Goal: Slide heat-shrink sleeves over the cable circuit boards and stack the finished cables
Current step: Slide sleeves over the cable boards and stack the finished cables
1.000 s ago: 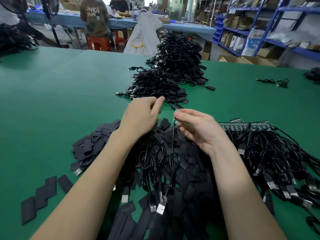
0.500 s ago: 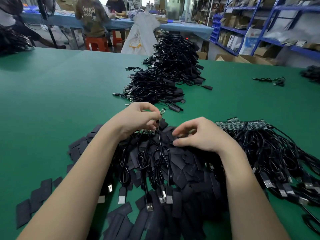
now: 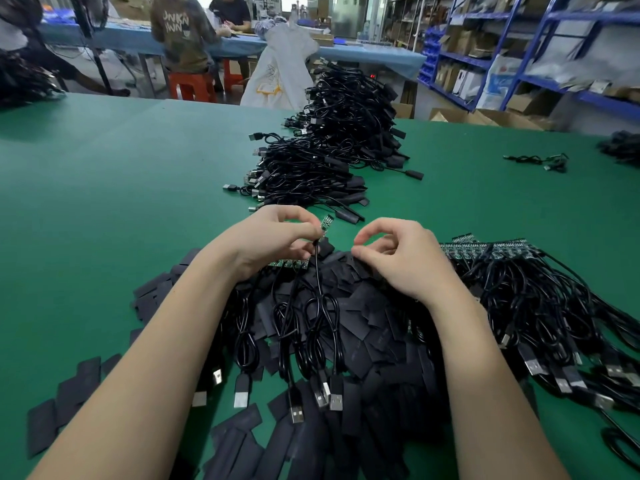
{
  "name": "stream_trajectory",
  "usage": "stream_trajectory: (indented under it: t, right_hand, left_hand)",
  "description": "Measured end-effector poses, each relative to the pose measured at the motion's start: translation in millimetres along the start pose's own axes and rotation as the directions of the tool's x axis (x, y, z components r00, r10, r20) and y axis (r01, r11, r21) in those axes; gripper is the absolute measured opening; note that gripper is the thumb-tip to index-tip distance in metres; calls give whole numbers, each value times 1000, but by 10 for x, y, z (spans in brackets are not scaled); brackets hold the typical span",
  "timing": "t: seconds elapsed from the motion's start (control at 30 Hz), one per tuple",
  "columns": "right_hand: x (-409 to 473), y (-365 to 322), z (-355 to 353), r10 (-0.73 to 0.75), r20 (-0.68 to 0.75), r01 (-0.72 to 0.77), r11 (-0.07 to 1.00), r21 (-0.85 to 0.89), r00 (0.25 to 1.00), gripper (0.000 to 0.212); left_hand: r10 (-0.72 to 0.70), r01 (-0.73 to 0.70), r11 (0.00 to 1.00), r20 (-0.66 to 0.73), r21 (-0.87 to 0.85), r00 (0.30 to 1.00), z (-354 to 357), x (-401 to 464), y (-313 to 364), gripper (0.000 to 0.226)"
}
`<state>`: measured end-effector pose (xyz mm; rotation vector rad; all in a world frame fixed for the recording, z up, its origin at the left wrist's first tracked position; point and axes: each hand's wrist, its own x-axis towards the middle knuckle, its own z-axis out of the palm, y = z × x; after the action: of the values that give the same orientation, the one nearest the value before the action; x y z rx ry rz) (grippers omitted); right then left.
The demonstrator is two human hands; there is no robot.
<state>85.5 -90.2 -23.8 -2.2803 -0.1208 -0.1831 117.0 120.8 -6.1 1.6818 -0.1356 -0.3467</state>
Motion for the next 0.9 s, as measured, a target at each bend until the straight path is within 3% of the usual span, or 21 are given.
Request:
stream_trajectory:
  t: [0.13,0.3,0.57,0.9]
  right_hand:
    - [-8,-24,32,43,190,-61,994,93,981,20]
    - [-17,-52,15,61,303,-61,998,-9,951,14]
    - [-7,-153,126,-3,286,32,995,-98,958,19]
    - [-10,-178,149,3,241,27,992,-121,971,18]
  left_hand:
    - [3,-3,1000,6,2,1000,-5,5,-14,13]
    - [8,-8,1000,8,-1,1000,-4,4,-15,13]
    - [7,-7,1000,6,-7,1000,-12,-3,6,12]
    - [9,-9,1000,8,-12,1000,-21,5,1,12]
